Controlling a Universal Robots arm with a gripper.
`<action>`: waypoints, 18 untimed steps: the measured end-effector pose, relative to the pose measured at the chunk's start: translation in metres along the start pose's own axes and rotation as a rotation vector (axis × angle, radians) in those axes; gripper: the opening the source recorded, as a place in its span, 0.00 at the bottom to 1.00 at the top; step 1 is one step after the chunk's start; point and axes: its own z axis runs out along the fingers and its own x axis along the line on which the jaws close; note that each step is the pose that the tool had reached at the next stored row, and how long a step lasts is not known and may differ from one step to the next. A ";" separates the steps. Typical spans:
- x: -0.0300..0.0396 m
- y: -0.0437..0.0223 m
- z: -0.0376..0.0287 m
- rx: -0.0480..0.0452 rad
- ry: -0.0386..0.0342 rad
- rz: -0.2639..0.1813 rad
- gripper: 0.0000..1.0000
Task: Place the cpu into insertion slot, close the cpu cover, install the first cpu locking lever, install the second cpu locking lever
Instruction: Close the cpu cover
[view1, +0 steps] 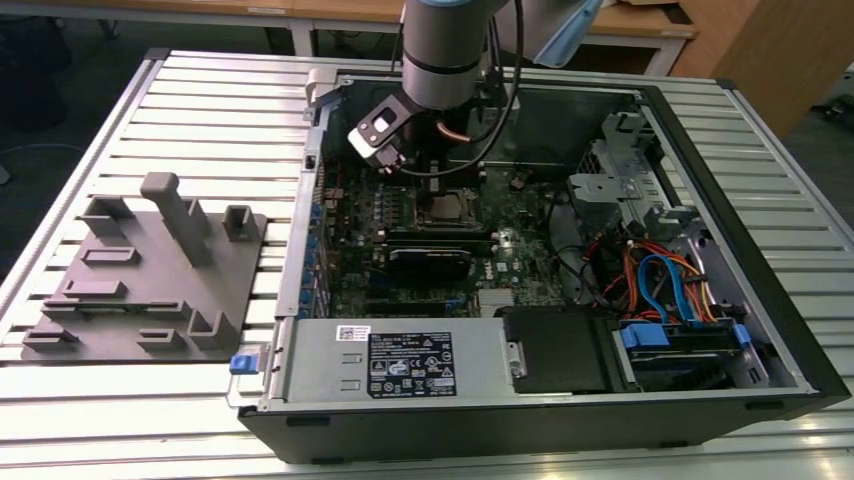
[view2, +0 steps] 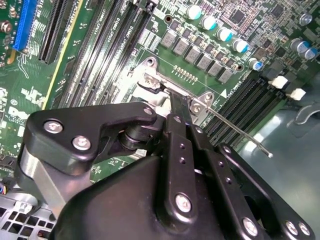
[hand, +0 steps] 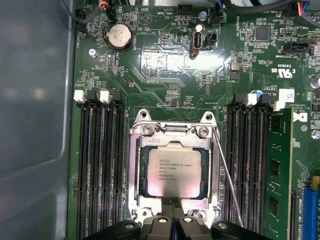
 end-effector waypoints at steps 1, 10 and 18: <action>0.0001 0.0000 -0.0002 -0.0001 0.0002 0.000 0.10; -0.0003 0.0162 -0.0003 0.0003 -0.0001 0.000 0.10; -0.0004 0.0253 -0.0002 0.0002 -0.0001 0.000 0.10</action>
